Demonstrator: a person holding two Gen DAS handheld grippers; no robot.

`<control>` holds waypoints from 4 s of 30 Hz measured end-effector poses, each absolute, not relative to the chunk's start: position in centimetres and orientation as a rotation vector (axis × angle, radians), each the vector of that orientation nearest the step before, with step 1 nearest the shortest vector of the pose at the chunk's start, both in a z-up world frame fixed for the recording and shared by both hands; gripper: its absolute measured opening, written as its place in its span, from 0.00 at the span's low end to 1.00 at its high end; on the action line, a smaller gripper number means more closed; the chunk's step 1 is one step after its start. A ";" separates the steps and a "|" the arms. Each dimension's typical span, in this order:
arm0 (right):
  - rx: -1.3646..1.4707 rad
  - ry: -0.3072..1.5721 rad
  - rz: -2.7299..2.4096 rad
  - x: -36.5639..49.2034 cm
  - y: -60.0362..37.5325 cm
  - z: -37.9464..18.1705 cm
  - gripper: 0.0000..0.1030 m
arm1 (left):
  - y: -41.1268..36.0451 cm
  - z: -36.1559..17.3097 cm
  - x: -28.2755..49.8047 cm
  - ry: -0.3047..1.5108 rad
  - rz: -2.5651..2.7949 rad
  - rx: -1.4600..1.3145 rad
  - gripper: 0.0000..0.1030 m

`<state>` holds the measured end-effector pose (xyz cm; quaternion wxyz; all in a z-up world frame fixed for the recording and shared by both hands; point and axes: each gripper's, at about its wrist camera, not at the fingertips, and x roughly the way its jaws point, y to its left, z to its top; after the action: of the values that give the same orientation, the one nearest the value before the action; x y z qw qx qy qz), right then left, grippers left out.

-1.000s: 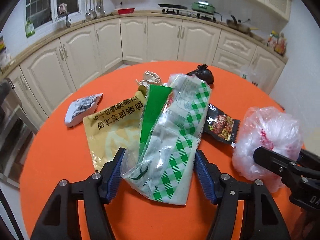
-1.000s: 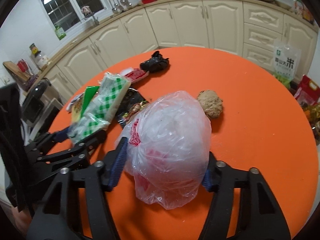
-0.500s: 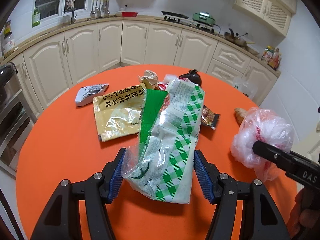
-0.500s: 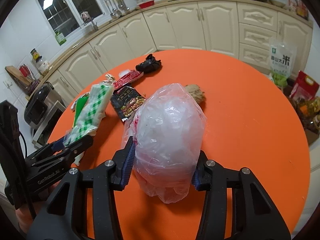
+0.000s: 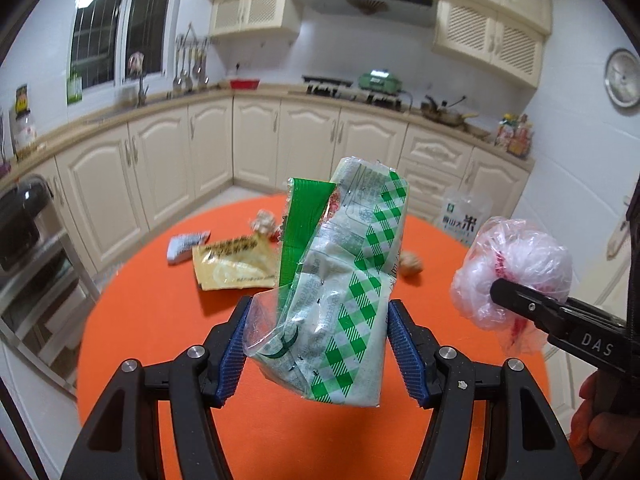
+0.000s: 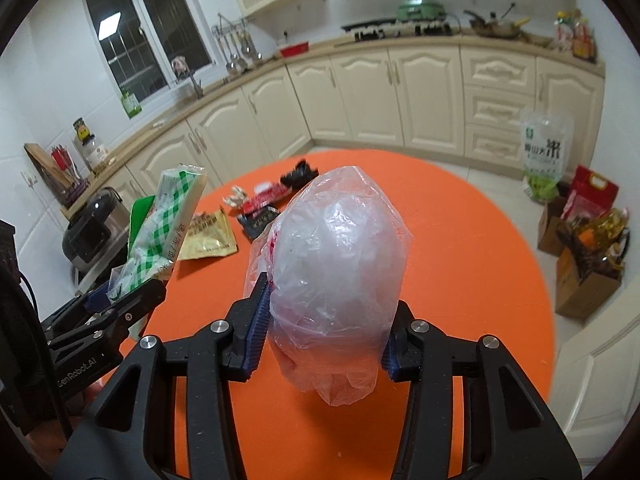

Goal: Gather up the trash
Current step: 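Carry both items to the blue bin and open both grippers over it, then move both tools back over the orange table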

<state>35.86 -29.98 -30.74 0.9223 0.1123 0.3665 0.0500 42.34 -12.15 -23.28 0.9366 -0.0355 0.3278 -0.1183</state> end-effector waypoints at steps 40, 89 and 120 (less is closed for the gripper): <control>0.398 0.591 -0.323 20.7 -57.6 -28.3 0.42 | -33.5 -26.3 30.1 0.719 -0.695 0.071 0.58; 0.723 0.990 -0.477 27.2 -72.7 -52.6 1.00 | -59.4 -38.9 49.2 1.170 -0.463 0.324 0.91; 0.298 0.615 -0.268 23.0 -45.2 -24.3 1.00 | -24.9 -20.7 22.9 0.563 -0.364 0.085 0.99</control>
<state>23.04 -45.19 -24.35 0.9334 0.1454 0.3006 -0.1311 22.92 -24.89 -20.73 0.9434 0.0418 0.2764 -0.1785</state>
